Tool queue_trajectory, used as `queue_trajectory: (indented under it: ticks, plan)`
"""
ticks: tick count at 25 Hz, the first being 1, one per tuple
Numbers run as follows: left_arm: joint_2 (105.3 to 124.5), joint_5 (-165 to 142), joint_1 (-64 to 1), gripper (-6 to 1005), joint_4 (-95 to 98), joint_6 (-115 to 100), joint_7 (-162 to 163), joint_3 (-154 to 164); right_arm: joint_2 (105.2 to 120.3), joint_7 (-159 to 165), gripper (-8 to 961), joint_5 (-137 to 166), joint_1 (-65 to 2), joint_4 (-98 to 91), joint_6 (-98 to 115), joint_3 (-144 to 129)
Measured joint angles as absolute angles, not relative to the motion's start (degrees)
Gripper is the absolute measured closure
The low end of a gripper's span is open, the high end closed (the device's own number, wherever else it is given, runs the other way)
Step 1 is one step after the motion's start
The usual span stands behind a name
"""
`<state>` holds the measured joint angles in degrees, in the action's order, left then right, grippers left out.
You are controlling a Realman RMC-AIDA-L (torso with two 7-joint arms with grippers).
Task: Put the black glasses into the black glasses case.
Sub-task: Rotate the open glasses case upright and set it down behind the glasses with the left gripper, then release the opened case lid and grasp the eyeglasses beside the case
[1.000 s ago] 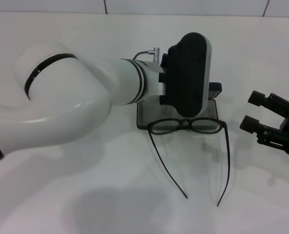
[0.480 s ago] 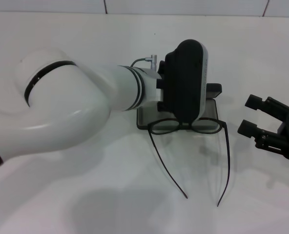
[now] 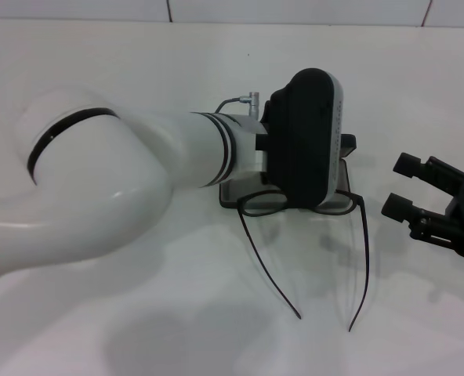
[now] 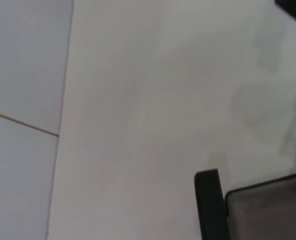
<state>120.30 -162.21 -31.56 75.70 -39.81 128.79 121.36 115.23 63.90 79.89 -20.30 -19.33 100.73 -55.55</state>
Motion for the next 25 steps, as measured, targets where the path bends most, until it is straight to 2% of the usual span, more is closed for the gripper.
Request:
queue_trajectory:
  ticks: [8, 13, 14, 20, 25]
  plan:
    - [120.17, -162.3, -30.1, 553, 79.3, -41.5, 128.4, 121.2, 115.2, 63.9, 84, 79.9, -20.3, -19.3, 100.7, -55.5]
    - [120.12, -161.7, -27.9, 557, 88.0, -48.1, 128.8, 119.9, 114.9, 63.9, 84, 79.9, -20.2, -19.4, 100.7, -55.6]
    - [120.12, -161.6, -26.8, 557, 90.2, -48.7, 129.0, 119.5, 114.04, 64.0, 84, 80.7, -20.3, -20.5, 101.3, -55.5]
    - [120.1, -160.7, -16.0, 561, 105.6, -44.1, 129.9, 117.2, 111.58, 72.0, 84, 90.3, -20.9, -29.8, 101.9, -55.6]
    - [120.01, -150.0, -7.1, 564, 112.9, -35.0, 131.0, 114.9, 111.81, 85.6, 84, 99.6, -21.0, -44.0, 98.5, -55.5]
